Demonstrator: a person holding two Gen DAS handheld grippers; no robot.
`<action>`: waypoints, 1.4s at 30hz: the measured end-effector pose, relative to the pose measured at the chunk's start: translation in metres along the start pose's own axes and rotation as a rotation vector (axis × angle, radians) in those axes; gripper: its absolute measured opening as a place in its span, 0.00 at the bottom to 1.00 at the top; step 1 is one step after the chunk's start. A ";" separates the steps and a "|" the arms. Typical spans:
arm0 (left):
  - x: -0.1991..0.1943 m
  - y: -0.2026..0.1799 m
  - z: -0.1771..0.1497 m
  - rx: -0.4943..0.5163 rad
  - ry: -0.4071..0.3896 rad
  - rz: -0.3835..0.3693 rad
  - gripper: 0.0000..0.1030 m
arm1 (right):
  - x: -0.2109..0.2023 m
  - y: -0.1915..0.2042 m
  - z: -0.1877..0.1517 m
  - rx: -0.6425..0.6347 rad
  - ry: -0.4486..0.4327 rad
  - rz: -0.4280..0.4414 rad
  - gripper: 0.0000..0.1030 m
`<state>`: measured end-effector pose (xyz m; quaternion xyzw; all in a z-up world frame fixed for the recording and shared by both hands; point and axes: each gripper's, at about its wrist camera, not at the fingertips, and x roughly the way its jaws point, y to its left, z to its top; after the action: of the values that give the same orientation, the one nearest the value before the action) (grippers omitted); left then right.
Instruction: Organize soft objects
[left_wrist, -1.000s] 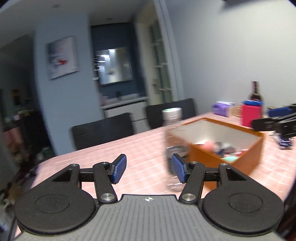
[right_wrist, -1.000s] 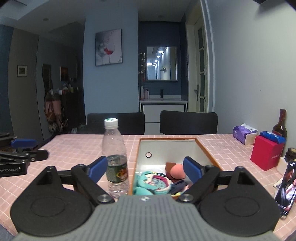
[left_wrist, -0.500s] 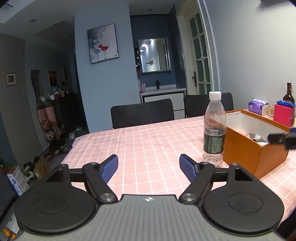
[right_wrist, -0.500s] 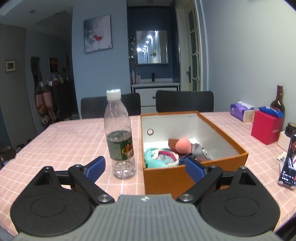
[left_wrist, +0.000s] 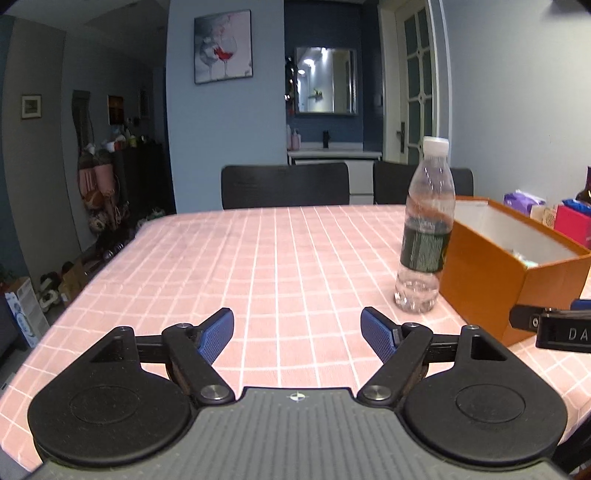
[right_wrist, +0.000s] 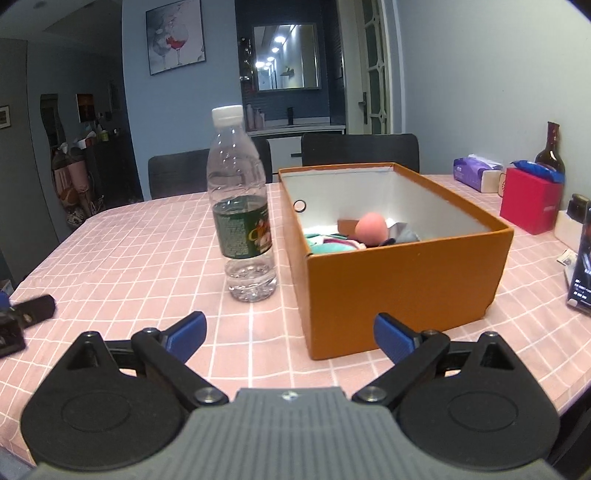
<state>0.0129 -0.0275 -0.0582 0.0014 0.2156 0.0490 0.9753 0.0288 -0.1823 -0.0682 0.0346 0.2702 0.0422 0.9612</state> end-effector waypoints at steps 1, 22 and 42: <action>0.001 0.000 -0.002 0.002 0.010 -0.005 0.89 | 0.000 0.002 0.000 -0.007 0.000 -0.001 0.93; 0.007 0.003 -0.001 0.017 0.034 -0.003 0.89 | 0.004 0.007 0.006 -0.042 -0.021 -0.009 0.93; 0.007 0.004 0.001 0.016 0.040 0.005 0.89 | 0.003 0.007 0.006 -0.048 -0.025 -0.010 0.93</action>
<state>0.0189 -0.0224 -0.0602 0.0087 0.2356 0.0498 0.9705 0.0346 -0.1756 -0.0640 0.0106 0.2575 0.0436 0.9652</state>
